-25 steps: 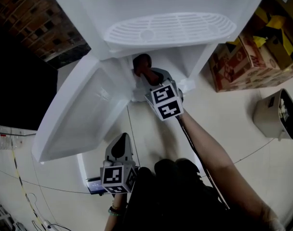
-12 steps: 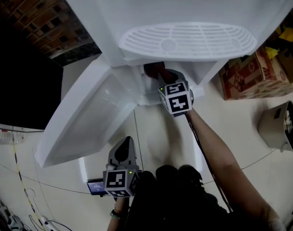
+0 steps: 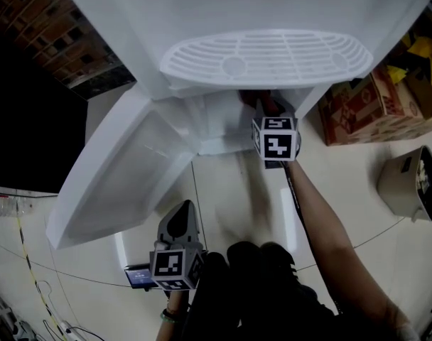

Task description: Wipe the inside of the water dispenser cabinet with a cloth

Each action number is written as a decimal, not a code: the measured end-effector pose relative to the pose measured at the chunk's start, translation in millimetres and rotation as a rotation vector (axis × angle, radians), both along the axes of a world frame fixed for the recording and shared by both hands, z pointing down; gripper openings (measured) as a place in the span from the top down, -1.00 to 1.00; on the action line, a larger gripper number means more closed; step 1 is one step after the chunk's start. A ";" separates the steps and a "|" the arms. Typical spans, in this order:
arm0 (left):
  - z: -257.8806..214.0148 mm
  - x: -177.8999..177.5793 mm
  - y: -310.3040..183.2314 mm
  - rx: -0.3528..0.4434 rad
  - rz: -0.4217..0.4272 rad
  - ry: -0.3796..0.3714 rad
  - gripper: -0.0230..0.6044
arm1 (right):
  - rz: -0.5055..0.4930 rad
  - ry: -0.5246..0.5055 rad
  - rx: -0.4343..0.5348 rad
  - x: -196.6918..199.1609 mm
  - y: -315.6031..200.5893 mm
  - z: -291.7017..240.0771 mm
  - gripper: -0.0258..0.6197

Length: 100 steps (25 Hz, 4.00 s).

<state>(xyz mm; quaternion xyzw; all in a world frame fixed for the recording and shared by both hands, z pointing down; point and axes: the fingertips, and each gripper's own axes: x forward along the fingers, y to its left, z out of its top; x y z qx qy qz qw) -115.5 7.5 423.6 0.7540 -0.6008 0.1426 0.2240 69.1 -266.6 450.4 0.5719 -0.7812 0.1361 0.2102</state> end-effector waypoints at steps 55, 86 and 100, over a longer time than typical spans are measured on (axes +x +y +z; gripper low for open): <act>-6.8 -9.3 6.4 0.022 -0.029 0.022 0.97 | -0.404 -0.205 0.220 -123.2 79.6 -97.4 0.68; -0.3 -30.7 14.4 0.004 -0.068 0.015 0.97 | -0.413 -0.108 0.341 -140.9 10.3 -109.1 0.68; -2.0 -27.8 13.3 0.010 -0.071 0.023 0.98 | -0.363 -0.034 0.054 -124.2 35.0 -20.5 0.68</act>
